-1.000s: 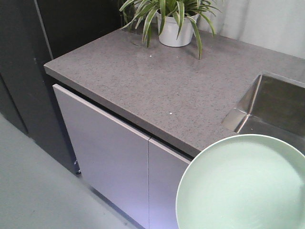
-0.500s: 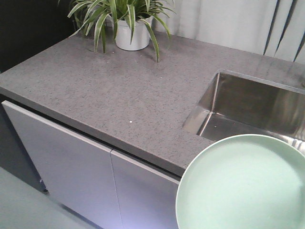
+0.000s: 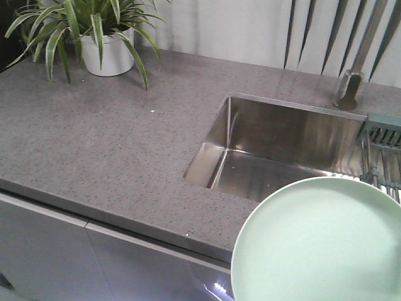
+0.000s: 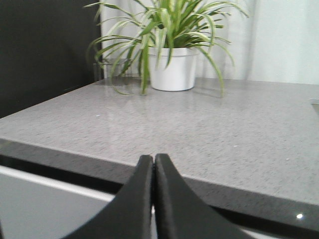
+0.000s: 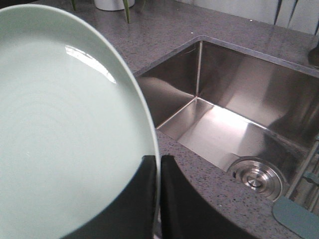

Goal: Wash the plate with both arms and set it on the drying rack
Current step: 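Hold the plate while driving up to the steel sink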

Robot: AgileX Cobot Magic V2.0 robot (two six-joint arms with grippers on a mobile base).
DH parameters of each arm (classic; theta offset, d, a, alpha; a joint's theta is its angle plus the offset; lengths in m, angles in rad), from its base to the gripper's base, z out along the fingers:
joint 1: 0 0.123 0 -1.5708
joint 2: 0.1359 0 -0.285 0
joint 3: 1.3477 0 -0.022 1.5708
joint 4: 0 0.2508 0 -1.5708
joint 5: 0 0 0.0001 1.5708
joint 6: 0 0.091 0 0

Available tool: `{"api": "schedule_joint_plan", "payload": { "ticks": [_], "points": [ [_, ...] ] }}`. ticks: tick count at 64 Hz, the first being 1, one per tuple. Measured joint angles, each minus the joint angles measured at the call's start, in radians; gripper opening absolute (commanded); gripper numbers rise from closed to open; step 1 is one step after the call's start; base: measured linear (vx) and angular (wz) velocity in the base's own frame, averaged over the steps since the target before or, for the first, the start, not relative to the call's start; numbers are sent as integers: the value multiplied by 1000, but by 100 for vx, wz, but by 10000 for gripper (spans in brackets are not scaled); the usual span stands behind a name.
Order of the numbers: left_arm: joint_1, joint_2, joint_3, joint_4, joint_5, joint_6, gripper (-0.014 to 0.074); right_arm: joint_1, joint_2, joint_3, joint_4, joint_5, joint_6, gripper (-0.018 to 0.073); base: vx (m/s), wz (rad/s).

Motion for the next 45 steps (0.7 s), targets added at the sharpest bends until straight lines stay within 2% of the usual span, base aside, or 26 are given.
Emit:
{"api": "schedule_joint_plan", "payload": {
  "ticks": [45],
  "points": [
    [0, 0, 0, 0, 0, 0, -6, 0, 0, 0, 0, 0, 0, -2, 7, -28]
  ]
}}
